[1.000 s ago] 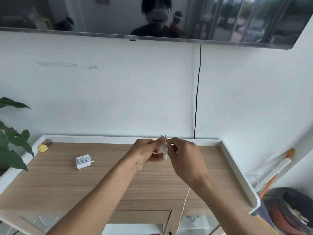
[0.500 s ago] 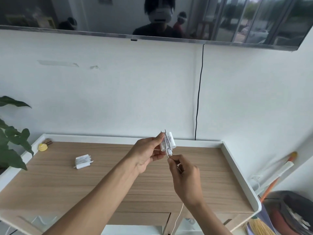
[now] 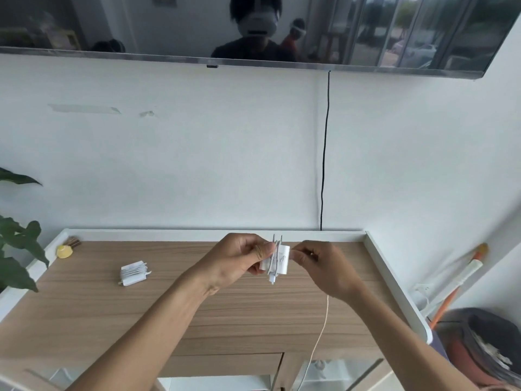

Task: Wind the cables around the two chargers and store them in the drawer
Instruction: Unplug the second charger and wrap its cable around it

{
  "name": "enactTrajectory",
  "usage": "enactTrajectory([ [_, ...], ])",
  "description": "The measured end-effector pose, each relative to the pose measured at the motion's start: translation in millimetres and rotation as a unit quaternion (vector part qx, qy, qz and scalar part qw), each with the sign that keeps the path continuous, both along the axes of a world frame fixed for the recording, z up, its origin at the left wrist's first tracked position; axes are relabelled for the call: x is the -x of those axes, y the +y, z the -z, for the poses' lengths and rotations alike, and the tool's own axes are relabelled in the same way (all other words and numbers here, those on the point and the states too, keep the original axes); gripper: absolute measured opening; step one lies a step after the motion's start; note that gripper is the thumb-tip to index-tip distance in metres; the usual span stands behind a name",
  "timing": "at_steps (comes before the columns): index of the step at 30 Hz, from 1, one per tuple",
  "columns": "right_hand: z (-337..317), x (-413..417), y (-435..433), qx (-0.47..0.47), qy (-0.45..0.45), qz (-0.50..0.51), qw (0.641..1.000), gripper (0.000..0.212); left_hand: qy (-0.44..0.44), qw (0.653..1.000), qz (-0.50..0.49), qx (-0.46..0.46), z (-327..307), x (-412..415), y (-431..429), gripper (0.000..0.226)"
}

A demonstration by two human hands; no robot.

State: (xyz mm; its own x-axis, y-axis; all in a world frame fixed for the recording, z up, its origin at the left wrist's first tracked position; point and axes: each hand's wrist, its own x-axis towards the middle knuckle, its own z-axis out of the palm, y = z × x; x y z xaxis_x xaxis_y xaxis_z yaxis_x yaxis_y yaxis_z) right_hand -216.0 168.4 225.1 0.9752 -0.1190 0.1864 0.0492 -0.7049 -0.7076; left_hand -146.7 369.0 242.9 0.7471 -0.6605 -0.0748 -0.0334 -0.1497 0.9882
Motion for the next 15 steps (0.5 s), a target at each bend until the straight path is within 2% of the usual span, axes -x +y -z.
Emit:
enactTrajectory([
  [3,-15,-5,-2,0.004,0.062,-0.016,0.998,0.015,-0.025,0.999,0.014,-0.038,6,3,3,0.036],
  [8,-21,-9,4,0.008,0.106,-0.02,0.994,0.015,-0.049,0.994,0.035,-0.094,8,4,4,0.027],
  [11,-27,-14,11,0.011,0.132,-0.024,0.991,0.016,-0.078,0.983,0.047,-0.158,8,2,6,0.03],
  [15,-30,-15,24,0.043,0.102,0.005,0.994,0.019,-0.152,0.965,-0.025,-0.213,17,-2,2,0.029],
])
